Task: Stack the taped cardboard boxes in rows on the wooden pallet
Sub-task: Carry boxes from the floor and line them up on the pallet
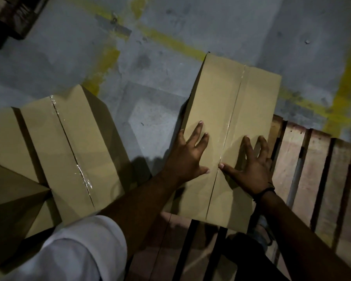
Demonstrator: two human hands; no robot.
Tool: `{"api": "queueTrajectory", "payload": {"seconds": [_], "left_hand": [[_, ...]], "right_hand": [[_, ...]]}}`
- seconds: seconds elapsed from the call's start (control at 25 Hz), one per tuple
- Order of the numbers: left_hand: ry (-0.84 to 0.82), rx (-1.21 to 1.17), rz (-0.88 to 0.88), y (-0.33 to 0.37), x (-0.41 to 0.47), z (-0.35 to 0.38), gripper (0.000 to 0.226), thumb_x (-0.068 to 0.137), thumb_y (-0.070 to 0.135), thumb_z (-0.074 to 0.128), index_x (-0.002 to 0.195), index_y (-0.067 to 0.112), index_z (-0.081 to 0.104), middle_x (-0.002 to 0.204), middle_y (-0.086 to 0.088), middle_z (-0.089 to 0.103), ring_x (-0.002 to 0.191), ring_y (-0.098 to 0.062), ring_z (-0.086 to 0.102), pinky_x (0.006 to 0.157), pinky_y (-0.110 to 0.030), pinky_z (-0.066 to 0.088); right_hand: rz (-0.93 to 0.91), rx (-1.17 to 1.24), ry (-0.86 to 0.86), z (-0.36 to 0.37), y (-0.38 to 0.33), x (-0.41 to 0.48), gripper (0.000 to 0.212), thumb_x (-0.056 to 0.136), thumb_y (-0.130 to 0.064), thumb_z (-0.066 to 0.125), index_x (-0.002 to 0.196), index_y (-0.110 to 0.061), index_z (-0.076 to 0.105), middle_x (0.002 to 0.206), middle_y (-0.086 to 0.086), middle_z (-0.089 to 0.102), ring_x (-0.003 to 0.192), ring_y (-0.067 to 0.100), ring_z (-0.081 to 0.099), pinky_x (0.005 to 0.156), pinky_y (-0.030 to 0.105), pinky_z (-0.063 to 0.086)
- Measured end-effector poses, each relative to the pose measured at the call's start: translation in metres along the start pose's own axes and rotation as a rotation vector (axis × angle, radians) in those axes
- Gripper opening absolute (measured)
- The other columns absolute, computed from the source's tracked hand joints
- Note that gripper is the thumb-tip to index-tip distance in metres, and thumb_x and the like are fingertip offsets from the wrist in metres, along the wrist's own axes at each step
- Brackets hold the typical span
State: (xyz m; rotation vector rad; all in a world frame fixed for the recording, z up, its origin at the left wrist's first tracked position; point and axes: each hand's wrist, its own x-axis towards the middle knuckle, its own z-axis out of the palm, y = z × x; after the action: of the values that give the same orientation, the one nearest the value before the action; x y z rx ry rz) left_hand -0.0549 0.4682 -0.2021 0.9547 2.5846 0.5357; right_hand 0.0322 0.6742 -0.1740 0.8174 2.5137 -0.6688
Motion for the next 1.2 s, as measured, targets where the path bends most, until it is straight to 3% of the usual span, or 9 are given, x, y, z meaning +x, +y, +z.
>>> {"api": "queueTrajectory", "payload": {"seconds": [0.12,0.28,0.48,0.76,1.2], "left_hand": [[-0.073,-0.034,-0.013,-0.006,-0.001,-0.004,0.113,0.072,0.057,0.085,0.161,0.019,0.028,0.172,-0.010,-0.003,0.153,-0.049,0.008,0.118,-0.064,0.030],[-0.203,-0.082,-0.162,0.014,-0.022,-0.007,0.114,0.077,0.054,0.082,0.163,0.034,0.010,0.166,0.000,-0.033,0.152,-0.052,-0.007,0.118,-0.064,0.028],[-0.268,-0.082,-0.248,0.042,-0.104,0.002,0.109,0.084,0.045,0.079,0.163,0.034,0.005,0.161,-0.002,-0.042,0.152,-0.054,-0.005,0.120,-0.062,0.025],[-0.305,-0.070,-0.274,0.043,-0.120,-0.001,0.105,0.090,0.038,0.076,0.164,0.031,0.003,0.162,-0.005,-0.040,0.151,-0.054,0.006,0.120,-0.056,0.027],[-0.331,-0.002,-0.235,0.027,-0.119,0.001,0.110,0.085,0.041,0.080,0.163,0.029,0.003,0.165,-0.004,-0.035,0.151,-0.054,0.008,0.118,-0.060,0.033]], "right_hand": [[0.014,0.011,-0.015,0.003,-0.007,-0.002,0.120,0.072,-0.070,0.078,0.162,-0.044,0.002,0.167,-0.011,-0.023,0.154,0.045,-0.002,0.118,0.060,0.024],[0.083,0.043,0.000,0.006,-0.008,-0.019,0.117,0.073,-0.072,0.075,0.162,-0.043,0.004,0.168,-0.009,-0.020,0.155,0.041,-0.001,0.118,0.059,0.025],[0.149,0.041,0.005,0.030,-0.009,-0.071,0.114,0.075,-0.074,0.071,0.163,-0.041,0.007,0.168,-0.009,-0.020,0.156,0.037,0.000,0.120,0.056,0.024],[0.195,0.038,0.000,0.045,-0.012,-0.094,0.116,0.073,-0.075,0.072,0.162,-0.043,0.006,0.169,-0.009,-0.018,0.152,0.045,0.009,0.116,0.058,0.030],[0.167,0.036,-0.011,0.052,-0.015,-0.096,0.119,0.070,-0.079,0.071,0.162,-0.044,0.003,0.168,-0.009,-0.021,0.153,0.045,0.010,0.113,0.058,0.035]]}}
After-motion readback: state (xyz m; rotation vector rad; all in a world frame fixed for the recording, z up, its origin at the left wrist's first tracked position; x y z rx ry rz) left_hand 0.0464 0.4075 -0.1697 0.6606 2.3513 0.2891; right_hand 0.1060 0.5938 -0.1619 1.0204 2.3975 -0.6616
